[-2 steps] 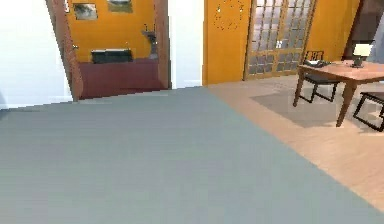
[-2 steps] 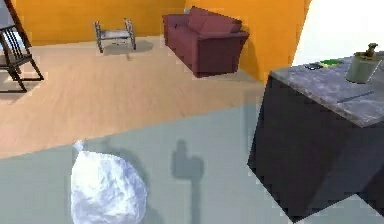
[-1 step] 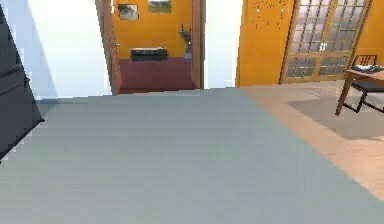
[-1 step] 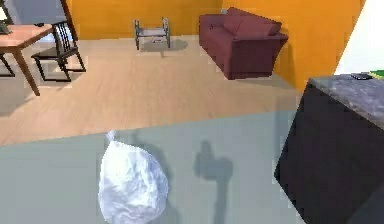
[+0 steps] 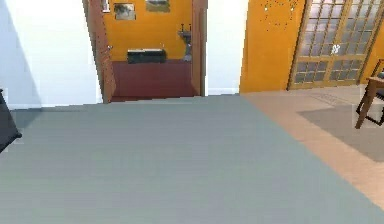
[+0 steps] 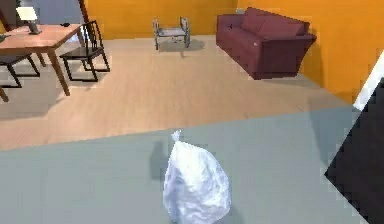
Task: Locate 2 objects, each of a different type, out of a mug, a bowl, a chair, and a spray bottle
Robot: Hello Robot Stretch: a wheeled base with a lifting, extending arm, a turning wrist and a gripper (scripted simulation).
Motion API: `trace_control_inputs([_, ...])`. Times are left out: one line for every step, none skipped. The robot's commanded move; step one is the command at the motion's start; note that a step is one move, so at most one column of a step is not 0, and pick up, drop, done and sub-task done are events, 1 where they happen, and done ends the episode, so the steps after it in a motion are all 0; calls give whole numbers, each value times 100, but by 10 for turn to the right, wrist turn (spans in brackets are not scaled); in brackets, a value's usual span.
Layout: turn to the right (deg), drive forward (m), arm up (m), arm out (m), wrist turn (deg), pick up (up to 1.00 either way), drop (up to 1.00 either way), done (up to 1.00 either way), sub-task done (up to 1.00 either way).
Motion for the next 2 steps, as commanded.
trace_control_inputs([330,0,0,0,0,0,0,0,0])
trace_control_inputs([0,70,0,0,0,0,0,0,0])
